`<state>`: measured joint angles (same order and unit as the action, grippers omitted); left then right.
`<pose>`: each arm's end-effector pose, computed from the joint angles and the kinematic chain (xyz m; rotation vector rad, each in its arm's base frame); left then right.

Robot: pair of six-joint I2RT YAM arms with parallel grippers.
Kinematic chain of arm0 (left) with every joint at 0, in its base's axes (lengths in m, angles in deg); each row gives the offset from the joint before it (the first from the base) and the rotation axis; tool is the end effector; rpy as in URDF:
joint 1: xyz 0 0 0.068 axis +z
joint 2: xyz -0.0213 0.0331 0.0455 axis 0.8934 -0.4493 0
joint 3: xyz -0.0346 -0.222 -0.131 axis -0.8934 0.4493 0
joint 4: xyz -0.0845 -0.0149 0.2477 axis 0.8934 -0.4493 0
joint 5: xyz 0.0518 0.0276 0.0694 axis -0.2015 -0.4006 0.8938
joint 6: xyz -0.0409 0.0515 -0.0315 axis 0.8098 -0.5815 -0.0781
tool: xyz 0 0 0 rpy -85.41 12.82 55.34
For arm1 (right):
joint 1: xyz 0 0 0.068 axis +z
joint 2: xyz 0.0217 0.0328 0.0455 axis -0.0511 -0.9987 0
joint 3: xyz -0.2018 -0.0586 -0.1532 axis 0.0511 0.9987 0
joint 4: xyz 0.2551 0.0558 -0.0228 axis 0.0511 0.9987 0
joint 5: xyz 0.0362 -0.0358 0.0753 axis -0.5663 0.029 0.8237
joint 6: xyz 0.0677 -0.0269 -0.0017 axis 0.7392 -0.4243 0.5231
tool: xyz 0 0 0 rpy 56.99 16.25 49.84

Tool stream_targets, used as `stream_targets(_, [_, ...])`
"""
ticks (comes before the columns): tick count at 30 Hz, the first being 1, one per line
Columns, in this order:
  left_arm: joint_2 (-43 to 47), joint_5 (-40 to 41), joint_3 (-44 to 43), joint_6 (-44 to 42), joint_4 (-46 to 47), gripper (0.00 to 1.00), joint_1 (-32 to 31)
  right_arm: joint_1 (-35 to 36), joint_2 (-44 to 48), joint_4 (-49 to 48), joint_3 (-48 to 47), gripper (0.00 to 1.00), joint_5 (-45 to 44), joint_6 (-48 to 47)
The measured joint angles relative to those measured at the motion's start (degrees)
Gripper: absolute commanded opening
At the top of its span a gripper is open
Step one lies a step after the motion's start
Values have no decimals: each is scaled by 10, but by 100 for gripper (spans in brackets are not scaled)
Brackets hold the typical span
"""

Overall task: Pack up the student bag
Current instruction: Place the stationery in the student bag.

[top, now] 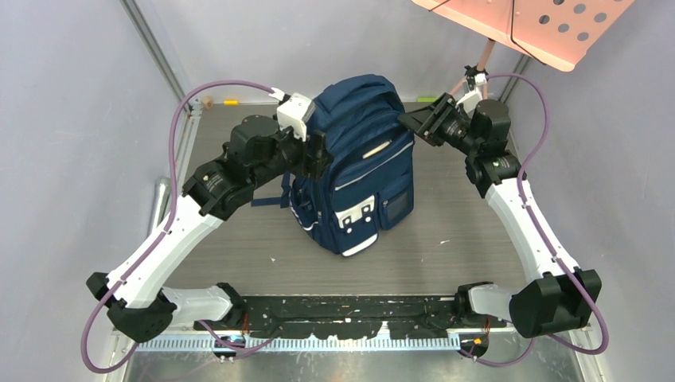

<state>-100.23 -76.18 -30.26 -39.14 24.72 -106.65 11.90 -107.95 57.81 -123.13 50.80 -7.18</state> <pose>0.2003 -0.1836 0.4374 0.4839 1.8772 -0.5867 0.3025 0.0765 0.3756 0.2447 1.8223 1.1466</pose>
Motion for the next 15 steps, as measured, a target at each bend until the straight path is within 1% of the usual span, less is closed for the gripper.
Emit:
stream_targets(1, [1,-1,2,1,1,61,0,0,0,0,-3,36,-3,-4])
stream_targets(2, [2,-4,4,1,3,58,0,1,0,0,-7,30,-6,-9])
stream_targets(3, [3,-5,5,1,4,55,0,2,0,2,-11,28,-11,-13])
stream_targets(5, [6,-7,8,2,4,50,0,2,0,7,-18,17,-19,-24])
stream_targets(7, [7,-11,9,2,4,45,0,2,-2,12,-24,11,-25,-34])
stream_targets(12, [8,-16,11,1,6,40,0,3,-6,12,-40,6,-26,-49])
stream_targets(15, [8,-16,12,1,7,39,0,3,-6,13,-42,1,-26,-59])
